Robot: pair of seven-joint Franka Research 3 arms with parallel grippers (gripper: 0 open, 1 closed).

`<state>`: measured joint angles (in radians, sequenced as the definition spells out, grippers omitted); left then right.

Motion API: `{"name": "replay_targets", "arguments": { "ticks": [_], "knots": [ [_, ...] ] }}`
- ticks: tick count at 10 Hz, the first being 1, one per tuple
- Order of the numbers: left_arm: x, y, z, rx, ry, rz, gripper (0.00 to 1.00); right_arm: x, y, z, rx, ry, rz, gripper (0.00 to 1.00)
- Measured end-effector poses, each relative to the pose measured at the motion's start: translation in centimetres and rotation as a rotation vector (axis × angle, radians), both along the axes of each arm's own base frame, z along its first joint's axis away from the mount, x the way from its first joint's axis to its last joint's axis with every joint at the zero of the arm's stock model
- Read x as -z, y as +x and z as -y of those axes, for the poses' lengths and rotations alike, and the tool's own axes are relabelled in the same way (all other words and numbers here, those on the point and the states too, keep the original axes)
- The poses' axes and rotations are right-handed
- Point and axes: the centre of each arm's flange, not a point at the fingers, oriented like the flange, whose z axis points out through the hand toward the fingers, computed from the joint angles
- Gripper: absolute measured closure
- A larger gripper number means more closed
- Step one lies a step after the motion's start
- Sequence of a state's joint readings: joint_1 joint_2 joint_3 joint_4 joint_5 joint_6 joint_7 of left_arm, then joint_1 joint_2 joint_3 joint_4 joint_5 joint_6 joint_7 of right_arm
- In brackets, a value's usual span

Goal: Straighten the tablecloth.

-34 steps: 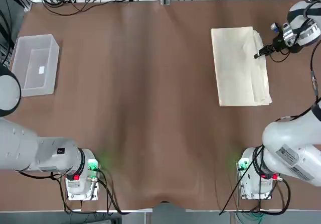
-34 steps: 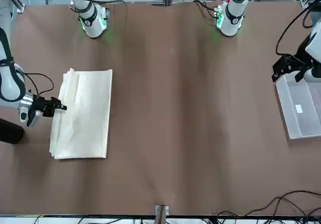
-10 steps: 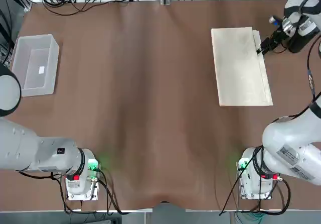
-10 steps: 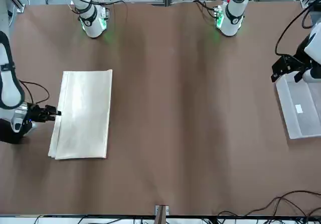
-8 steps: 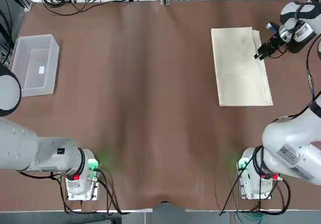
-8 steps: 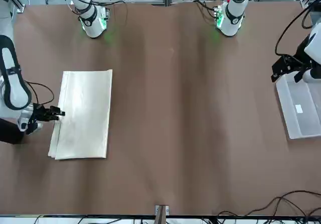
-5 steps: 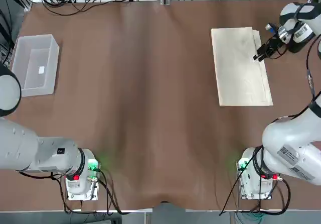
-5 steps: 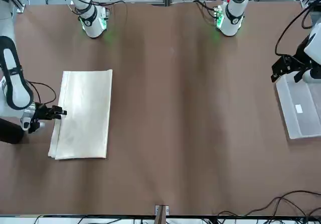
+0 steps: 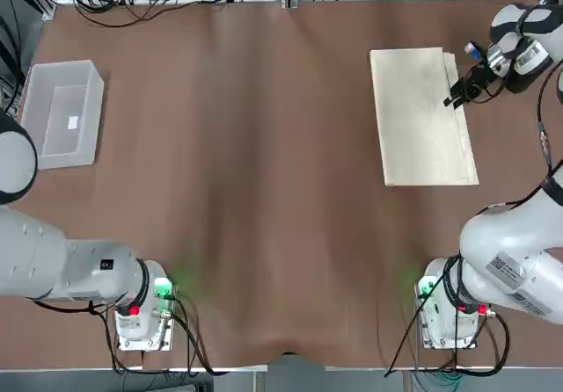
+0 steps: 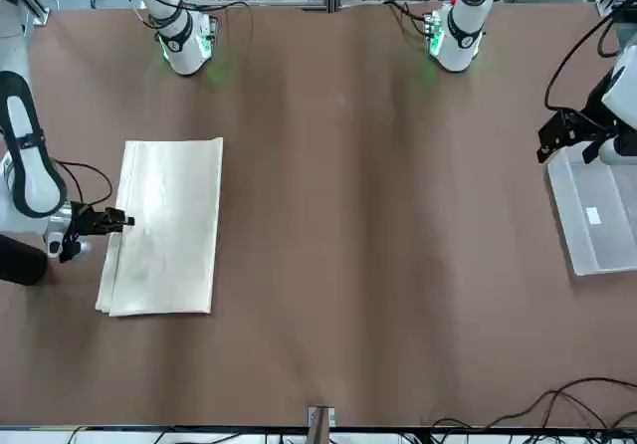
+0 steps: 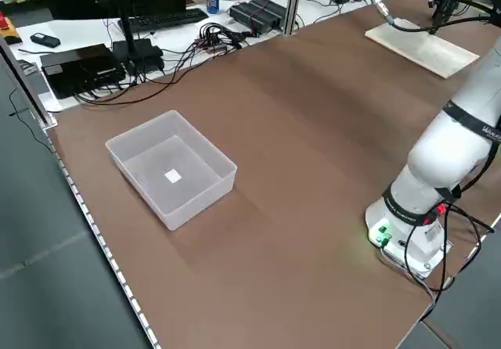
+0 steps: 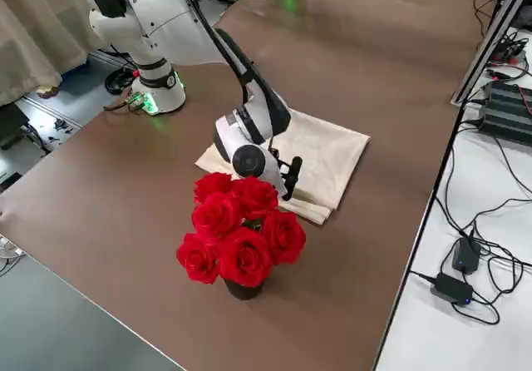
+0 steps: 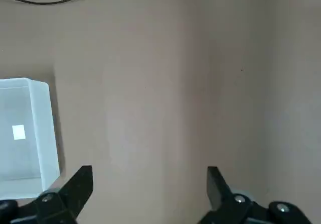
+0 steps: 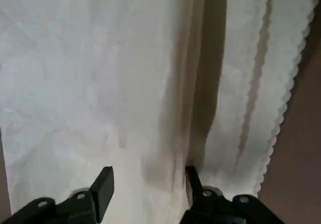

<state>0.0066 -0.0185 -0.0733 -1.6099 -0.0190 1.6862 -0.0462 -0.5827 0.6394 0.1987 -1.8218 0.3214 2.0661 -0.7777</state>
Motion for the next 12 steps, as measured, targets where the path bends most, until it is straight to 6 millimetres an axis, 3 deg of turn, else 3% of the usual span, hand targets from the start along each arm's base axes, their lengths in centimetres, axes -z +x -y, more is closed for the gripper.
{"name": "replay_targets", "arguments": {
  "ticks": [6, 8, 9, 12],
  "knots": [
    [0.01, 0.00, 0.00, 0.000, 0.000, 0.000, 0.00, 0.04, -0.04, -0.01, 0.002, 0.001, -0.002, 0.41],
    [0.15, 0.06, 0.00, 0.000, 0.000, -0.003, 0.00, 0.03, 0.01, -0.15, 0.000, 0.001, -0.001, 0.51],
    [0.22, 0.10, 0.00, 0.000, 0.000, -0.004, 0.00, 0.06, -0.01, -0.15, 0.000, 0.002, -0.002, 0.62],
    [0.27, 0.13, 0.00, 0.000, 0.000, -0.005, 0.00, 0.23, -0.13, -0.32, -0.001, 0.005, -0.007, 0.72]
  ]
}}
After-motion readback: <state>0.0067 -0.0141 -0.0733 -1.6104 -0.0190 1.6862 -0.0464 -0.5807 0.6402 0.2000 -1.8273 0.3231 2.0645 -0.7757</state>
